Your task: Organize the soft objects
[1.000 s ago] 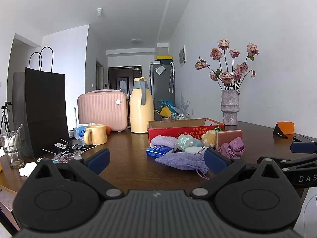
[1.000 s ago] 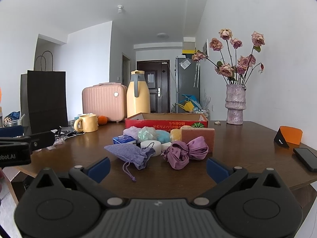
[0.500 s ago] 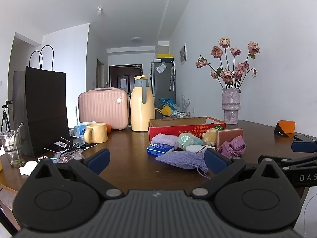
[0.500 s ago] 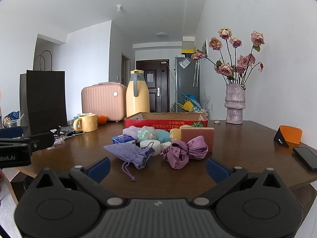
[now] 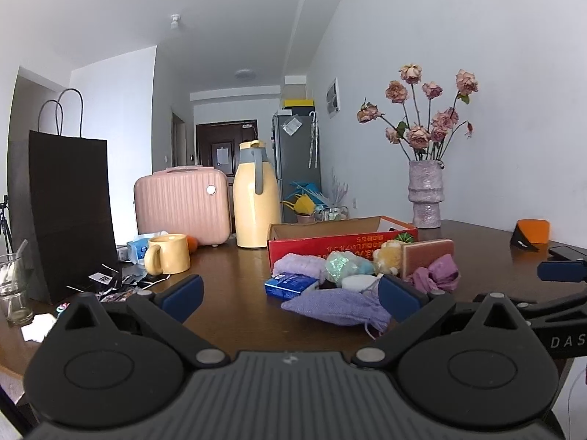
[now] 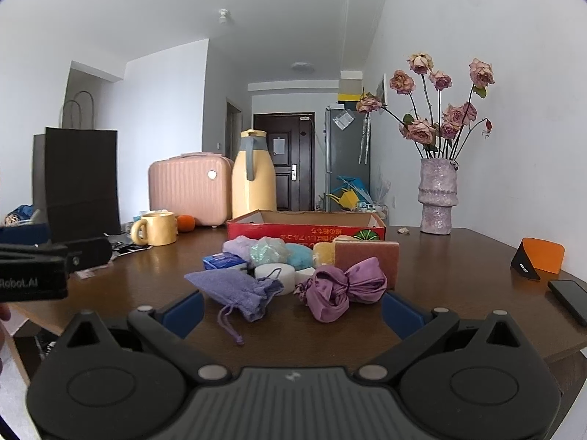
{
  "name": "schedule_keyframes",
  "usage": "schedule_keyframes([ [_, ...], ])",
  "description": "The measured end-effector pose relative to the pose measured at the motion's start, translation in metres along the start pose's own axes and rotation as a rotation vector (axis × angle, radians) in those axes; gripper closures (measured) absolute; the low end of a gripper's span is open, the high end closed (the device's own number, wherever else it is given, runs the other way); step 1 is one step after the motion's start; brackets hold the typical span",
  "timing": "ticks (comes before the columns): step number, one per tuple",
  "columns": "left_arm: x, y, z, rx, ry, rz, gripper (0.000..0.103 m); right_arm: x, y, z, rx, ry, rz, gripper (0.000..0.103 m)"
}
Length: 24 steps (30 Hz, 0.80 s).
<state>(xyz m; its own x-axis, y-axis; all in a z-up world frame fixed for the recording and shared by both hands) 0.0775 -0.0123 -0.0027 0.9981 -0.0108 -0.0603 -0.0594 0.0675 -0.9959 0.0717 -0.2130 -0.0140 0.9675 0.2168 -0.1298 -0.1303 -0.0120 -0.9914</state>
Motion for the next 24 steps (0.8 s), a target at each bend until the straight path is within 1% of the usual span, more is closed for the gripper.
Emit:
schedule_keyframes([
  [3,0.019,-0.001,0.006,-0.028,-0.006,0.022,0.0,0.014,-0.005,-0.004,0.001,0.022,-0.005,0.0],
  [7,0.044,0.002,0.014,-0.034,-0.02,0.064,0.0,0.029,-0.01,-0.01,0.011,0.038,-0.015,0.0],
  [10,0.067,0.005,0.024,-0.064,0.01,0.112,0.0,0.044,-0.007,-0.014,0.031,0.044,0.006,0.0],
  [12,0.084,0.006,0.029,-0.086,0.054,0.152,0.0,0.058,-0.002,-0.015,0.067,0.007,0.066,0.0],
  [13,0.093,0.006,0.031,-0.092,0.078,0.163,0.0,0.068,0.0,-0.014,0.1,-0.039,0.12,0.001],
  [14,0.103,0.005,0.031,-0.095,0.102,0.167,0.0,0.075,0.001,-0.013,0.133,-0.083,0.148,0.003],
  [15,0.115,0.006,0.032,-0.099,0.138,0.174,0.0,0.08,0.002,-0.012,0.159,-0.11,0.153,0.005],
  [16,0.129,0.007,0.032,-0.105,0.162,0.196,0.002,0.087,0.003,-0.009,0.177,-0.132,0.162,0.012],
  [17,0.143,0.008,0.032,-0.111,0.178,0.226,0.008,0.096,0.003,-0.006,0.178,-0.14,0.185,0.019],
  [18,0.159,0.01,0.032,-0.12,0.204,0.256,0.012,0.107,0.004,-0.003,0.18,-0.144,0.209,0.019],
  [20,0.185,0.015,0.032,-0.139,0.239,0.313,0.029,0.13,0.004,0.003,0.199,-0.157,0.239,0.019],
  [21,0.198,0.018,0.034,-0.162,0.265,0.345,0.032,0.14,0.005,0.004,0.211,-0.163,0.244,0.02],
  [22,0.206,0.021,0.035,-0.194,0.292,0.371,0.04,0.147,0.005,0.005,0.219,-0.165,0.243,0.022],
  [23,0.214,0.025,0.037,-0.237,0.326,0.41,0.053,0.156,0.005,0.005,0.228,-0.17,0.246,0.025],
  [24,0.219,0.031,0.039,-0.284,0.36,0.462,0.059,0.164,0.005,0.004,0.242,-0.174,0.254,0.028],
])
Point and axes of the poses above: each gripper's, at about its wrist camera, not at the fingertips, and x roughly the way its jaws point, z to its left, y to its underside, the point moved 4 cm from there along x, roughly the way its jaws point, and after that the axes turned 4 degrees about -z, right-handed, at the moved point
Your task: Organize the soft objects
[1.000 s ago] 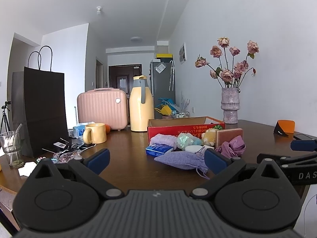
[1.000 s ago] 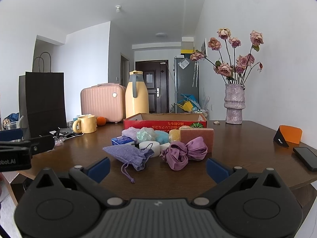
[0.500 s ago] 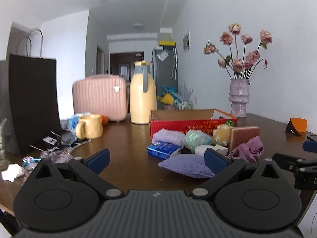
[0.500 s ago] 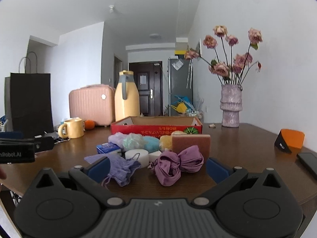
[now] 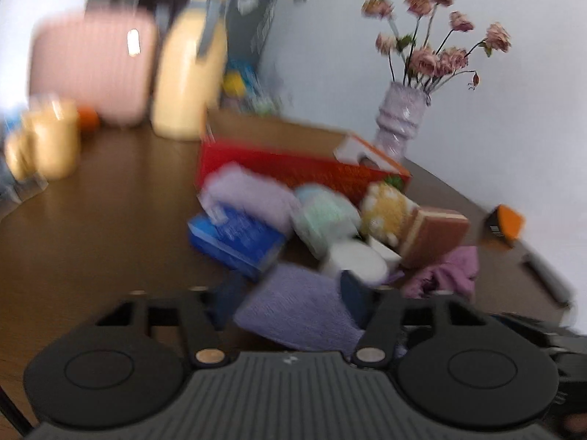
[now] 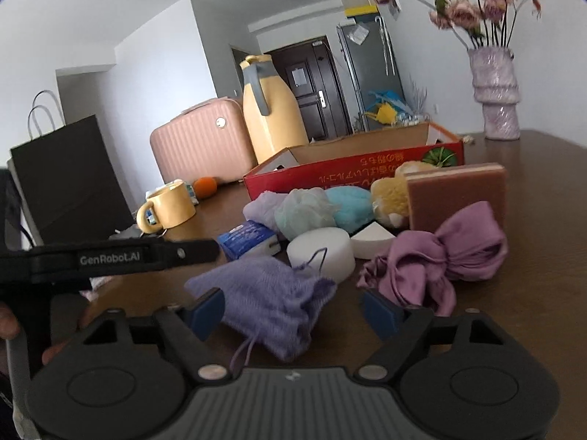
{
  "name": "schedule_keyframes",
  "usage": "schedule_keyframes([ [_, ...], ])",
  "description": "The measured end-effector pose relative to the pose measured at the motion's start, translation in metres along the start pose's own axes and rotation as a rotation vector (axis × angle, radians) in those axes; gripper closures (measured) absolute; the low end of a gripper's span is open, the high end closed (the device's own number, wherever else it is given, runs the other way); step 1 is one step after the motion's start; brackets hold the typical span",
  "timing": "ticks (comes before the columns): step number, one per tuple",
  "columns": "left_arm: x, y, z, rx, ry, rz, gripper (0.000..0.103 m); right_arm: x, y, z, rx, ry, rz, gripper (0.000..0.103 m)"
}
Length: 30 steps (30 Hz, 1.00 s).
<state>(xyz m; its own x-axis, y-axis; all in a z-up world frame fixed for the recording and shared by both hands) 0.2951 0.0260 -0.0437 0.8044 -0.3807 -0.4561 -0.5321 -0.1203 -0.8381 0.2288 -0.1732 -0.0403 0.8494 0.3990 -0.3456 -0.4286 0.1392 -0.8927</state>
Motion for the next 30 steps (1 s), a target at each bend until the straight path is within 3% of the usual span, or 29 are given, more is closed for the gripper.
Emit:
schedule_keyframes([
  [1,0.003,0.004,0.004,-0.037,0.036,0.043,0.066,0.005,-0.002,-0.002,0.014,-0.009,0.004,0.034],
  [4,-0.004,0.023,0.004,-0.082,0.093,0.093,0.073,0.023,-0.004,-0.01,0.052,-0.03,0.033,0.048],
  [6,-0.013,0.034,-0.004,-0.076,0.123,0.117,0.073,0.03,-0.003,-0.015,0.063,-0.034,0.057,0.053],
  [9,-0.025,0.032,-0.009,-0.044,0.064,0.057,0.053,0.035,-0.002,-0.021,0.07,-0.048,0.076,0.066],
  [11,-0.03,0.023,-0.004,-0.047,0.026,-0.016,0.032,0.038,-0.003,-0.022,0.056,-0.064,0.083,0.091],
  [13,-0.024,0.018,0.003,-0.073,-0.009,-0.027,0.03,0.039,-0.003,-0.022,0.031,-0.073,0.095,0.091],
  [16,-0.008,0.022,0.007,-0.084,-0.019,0.035,0.032,0.032,-0.003,-0.015,-0.028,-0.123,0.115,0.091],
  [19,-0.012,0.029,0.002,-0.124,0.098,0.063,0.039,0.016,0.001,-0.011,-0.072,-0.17,0.137,0.092],
  [22,-0.016,0.035,-0.008,-0.101,0.142,0.066,0.066,0.0,0.004,-0.015,-0.066,-0.164,0.144,0.091],
  [25,-0.022,0.034,-0.015,-0.129,0.171,0.065,0.086,-0.01,0.003,-0.02,-0.049,-0.168,0.132,0.092],
  [30,-0.029,0.011,-0.028,-0.122,0.163,0.006,0.089,-0.018,-0.01,-0.019,-0.087,-0.165,0.077,0.092],
])
Point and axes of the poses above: each gripper's, at about its wrist camera, not at the fingertips, and x roughly the way its jaws point, z to its left, y to its underside, the point moved 4 cm from there along x, roughly the way its jaws point, and after that the axes turned 4 degrees about -z, right-handed, at the moved point
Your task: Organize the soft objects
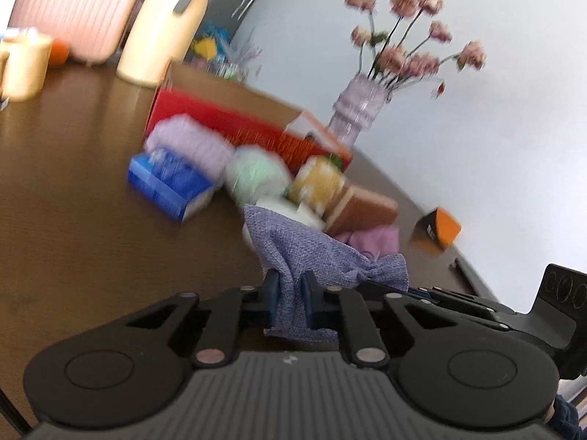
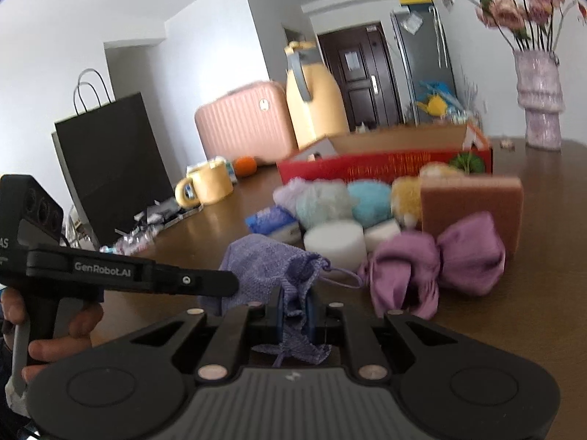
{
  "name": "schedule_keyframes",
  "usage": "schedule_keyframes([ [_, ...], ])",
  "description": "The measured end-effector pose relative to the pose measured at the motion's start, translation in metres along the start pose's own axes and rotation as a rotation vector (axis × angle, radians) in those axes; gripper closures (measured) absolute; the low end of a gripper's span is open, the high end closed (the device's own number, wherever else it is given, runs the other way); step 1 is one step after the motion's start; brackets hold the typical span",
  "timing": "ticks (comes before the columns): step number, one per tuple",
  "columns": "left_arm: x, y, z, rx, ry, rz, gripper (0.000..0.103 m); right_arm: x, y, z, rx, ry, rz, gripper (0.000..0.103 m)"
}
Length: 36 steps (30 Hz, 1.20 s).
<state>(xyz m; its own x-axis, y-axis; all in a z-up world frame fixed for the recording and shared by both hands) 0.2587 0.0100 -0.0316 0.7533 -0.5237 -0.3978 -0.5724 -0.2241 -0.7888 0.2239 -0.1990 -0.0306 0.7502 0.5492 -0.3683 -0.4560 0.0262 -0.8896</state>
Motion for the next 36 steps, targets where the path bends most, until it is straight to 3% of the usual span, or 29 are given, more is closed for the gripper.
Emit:
schedule_keyframes([
  [3,0.007,-0.044,-0.012,0.06,0.007,-0.051,0.089,0.001,-0.026,-0.002,-0.027,0.001,-0.045,0.092],
  [6,0.043,-0.115,-0.018,0.116,-0.015,-0.066,0.089,0.021,-0.083,-0.017,-0.043,-0.003,-0.063,0.092],
  [8,0.082,-0.159,-0.01,0.14,-0.078,-0.045,0.09,0.049,-0.129,-0.032,-0.058,0.0,-0.048,0.092],
  [11,0.17,-0.217,0.028,0.111,-0.231,0.081,0.09,0.131,-0.197,-0.066,-0.055,0.015,0.031,0.092],
  [13,0.221,-0.238,0.055,0.106,-0.317,0.147,0.093,0.203,-0.227,-0.095,-0.03,0.036,0.143,0.092],
  [16,0.276,-0.256,0.085,0.114,-0.426,0.215,0.094,0.303,-0.247,-0.137,0.032,0.144,0.289,0.092],
  [19,0.301,-0.262,0.095,0.158,-0.465,0.263,0.089,0.362,-0.252,-0.153,0.047,0.179,0.365,0.086],
  [21,0.299,-0.266,0.096,0.166,-0.482,0.238,0.084,0.383,-0.252,-0.157,0.059,0.154,0.389,0.084],
  [24,0.285,-0.272,0.092,0.158,-0.458,0.218,0.07,0.388,-0.251,-0.162,0.099,0.155,0.398,0.062],
  [25,0.275,-0.275,0.089,0.17,-0.445,0.193,0.058,0.384,-0.253,-0.162,0.091,0.156,0.398,0.054],
  [26,0.263,-0.275,0.087,0.186,-0.441,0.168,0.049,0.377,-0.257,-0.16,0.079,0.155,0.382,0.049],
  [27,0.249,-0.275,0.083,0.209,-0.443,0.144,0.047,0.366,-0.265,-0.16,0.067,0.166,0.35,0.047],
  [30,0.2,-0.277,0.067,0.23,-0.457,0.065,0.043,0.314,-0.288,-0.152,0.044,0.215,0.248,0.042],
  [32,0.16,-0.275,0.056,0.211,-0.474,0.006,0.03,0.27,-0.302,-0.145,0.036,0.234,0.19,0.029],
  [36,0.078,-0.26,0.027,0.277,-0.516,-0.097,0.023,0.163,-0.307,-0.133,0.042,0.274,0.077,0.018],
])
Point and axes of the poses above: each gripper's, at about its wrist camera, not at the fingertips, and x roughly the way its jaws point, z to its left, y to its underside, the point moved 4 cm from there along x, roughly the way its jaws point, and after that the axes turned 4 degrees about -z, right-handed, at the moved point
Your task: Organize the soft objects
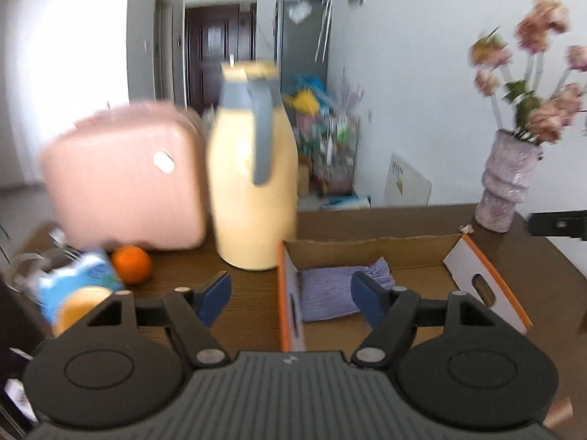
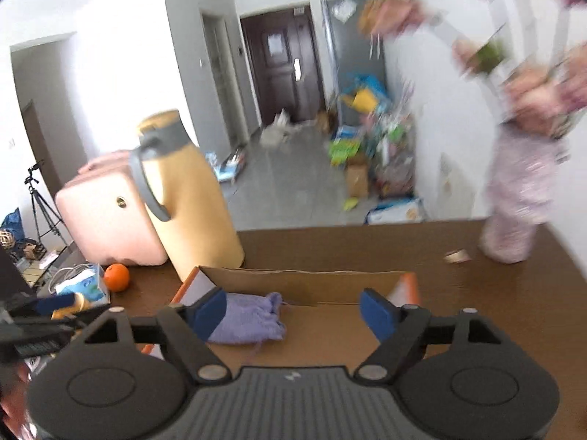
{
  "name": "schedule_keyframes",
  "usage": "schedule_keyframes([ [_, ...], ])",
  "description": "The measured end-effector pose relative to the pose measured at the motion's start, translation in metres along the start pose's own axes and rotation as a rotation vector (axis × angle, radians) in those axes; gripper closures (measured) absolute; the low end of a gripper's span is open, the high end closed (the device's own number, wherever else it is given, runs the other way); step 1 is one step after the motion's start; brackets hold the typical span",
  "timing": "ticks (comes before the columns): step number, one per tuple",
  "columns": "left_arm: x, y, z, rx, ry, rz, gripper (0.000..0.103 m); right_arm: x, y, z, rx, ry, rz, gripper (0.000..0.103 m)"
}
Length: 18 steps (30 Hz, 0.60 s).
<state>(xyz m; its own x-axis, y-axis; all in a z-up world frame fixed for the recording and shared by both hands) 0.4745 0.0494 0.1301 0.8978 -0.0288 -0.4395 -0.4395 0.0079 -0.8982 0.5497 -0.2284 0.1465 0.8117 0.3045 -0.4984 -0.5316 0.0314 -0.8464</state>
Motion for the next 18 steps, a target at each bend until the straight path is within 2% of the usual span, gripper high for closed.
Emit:
schedule_keyframes([
  [2,-0.039,0.008,0.002,-0.017,-0.014,-0.059,0.016,-0.044,0.012,-0.009,-0.015,0.038,-0.051,0.016],
  [9,-0.138,0.058,-0.016,-0.028,-0.063,-0.214,0.016,-0.151,0.071,-0.025,-0.006,0.088,-0.218,0.016],
  [13,-0.194,0.098,-0.029,-0.008,-0.077,-0.315,0.012,-0.194,0.109,-0.01,-0.057,0.079,-0.324,0.015],
  [18,-0.254,0.152,-0.047,0.041,-0.076,-0.406,0.003,-0.252,0.18,0.014,-0.125,0.064,-0.462,0.013],
])
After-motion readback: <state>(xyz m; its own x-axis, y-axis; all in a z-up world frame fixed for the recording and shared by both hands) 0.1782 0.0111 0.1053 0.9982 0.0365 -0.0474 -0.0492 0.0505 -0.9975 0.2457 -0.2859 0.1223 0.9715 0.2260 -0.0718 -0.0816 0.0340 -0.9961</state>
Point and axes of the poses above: each gripper's, at about its wrist camera, not at the fingertips, and x roughly the way its jaws point, z to its left, y to its underside, the point moved 4 cm from there along x, roughly the way its jaws point, and after that the axes turned 4 degrees about -z, right-handed, at the moved point
